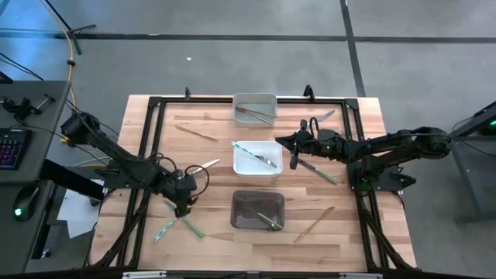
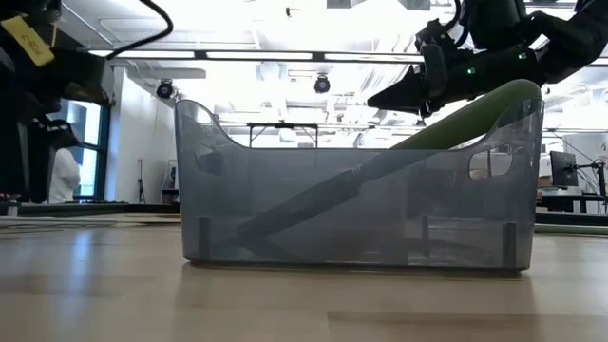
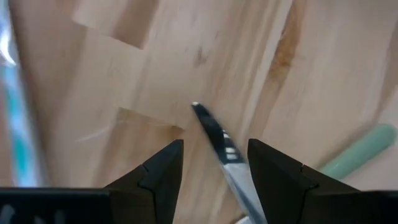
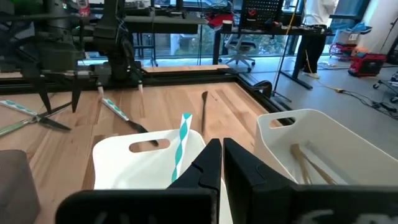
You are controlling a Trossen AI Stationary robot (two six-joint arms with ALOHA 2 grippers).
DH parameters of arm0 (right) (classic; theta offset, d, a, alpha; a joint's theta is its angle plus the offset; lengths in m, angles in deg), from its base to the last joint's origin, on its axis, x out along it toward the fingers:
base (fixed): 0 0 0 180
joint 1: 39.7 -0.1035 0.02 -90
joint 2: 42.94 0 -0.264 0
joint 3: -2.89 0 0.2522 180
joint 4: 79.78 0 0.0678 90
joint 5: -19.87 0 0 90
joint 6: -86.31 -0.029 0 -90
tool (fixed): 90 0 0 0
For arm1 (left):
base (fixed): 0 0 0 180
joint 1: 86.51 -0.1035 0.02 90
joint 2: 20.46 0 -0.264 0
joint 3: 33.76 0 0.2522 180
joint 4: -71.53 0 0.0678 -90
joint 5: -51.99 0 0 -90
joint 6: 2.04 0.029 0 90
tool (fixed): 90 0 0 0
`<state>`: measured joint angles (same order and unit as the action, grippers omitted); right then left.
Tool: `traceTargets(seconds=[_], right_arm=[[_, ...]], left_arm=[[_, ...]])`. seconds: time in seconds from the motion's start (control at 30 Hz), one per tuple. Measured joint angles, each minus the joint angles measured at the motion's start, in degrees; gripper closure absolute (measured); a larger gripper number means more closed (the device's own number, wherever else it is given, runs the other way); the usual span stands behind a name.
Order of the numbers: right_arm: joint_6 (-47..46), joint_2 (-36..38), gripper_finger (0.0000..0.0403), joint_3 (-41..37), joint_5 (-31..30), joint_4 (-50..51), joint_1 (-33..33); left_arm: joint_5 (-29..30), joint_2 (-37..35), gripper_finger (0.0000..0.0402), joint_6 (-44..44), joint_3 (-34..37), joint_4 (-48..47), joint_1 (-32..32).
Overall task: Sort silverware by color (type)
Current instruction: Put the white-blue table knife into the white bin
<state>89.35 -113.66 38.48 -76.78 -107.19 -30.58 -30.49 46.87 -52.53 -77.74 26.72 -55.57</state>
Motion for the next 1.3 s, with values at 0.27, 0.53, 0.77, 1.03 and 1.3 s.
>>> traceTargets(seconds=[0.27,0.53,0.77,1.03,1.3], right_arm=[[0.0,0.0,0.0402,0.0,-0.2,0.3,-0.2],[0.0,0.0,0.0402,0.0,-0.1,0.3,-0.2],[0.0,0.0,0.0402,0.0,-0.1,0.3,-0.2],[0.0,0.0,0.0402,0.0,-0.1,0.3,-0.2],[0.0,0.0,0.0402,0.0,0.0,0.3,-0.2]], left_arm=[[-4.5,6.0,0.0229,-0.4,0.0,6.0,0.4],[-2.8,9.7,0.0229,-0.1,-0.2,5.0,0.3],[-3.0,9.4,0.0234,3.3,-0.1,5.0,0.3],[-3.8,9.4,0.0305,6.7,0.0,4.6,0.2],[-4.4,9.5,0.0352,7.6,0.0,4.6,0.1]])
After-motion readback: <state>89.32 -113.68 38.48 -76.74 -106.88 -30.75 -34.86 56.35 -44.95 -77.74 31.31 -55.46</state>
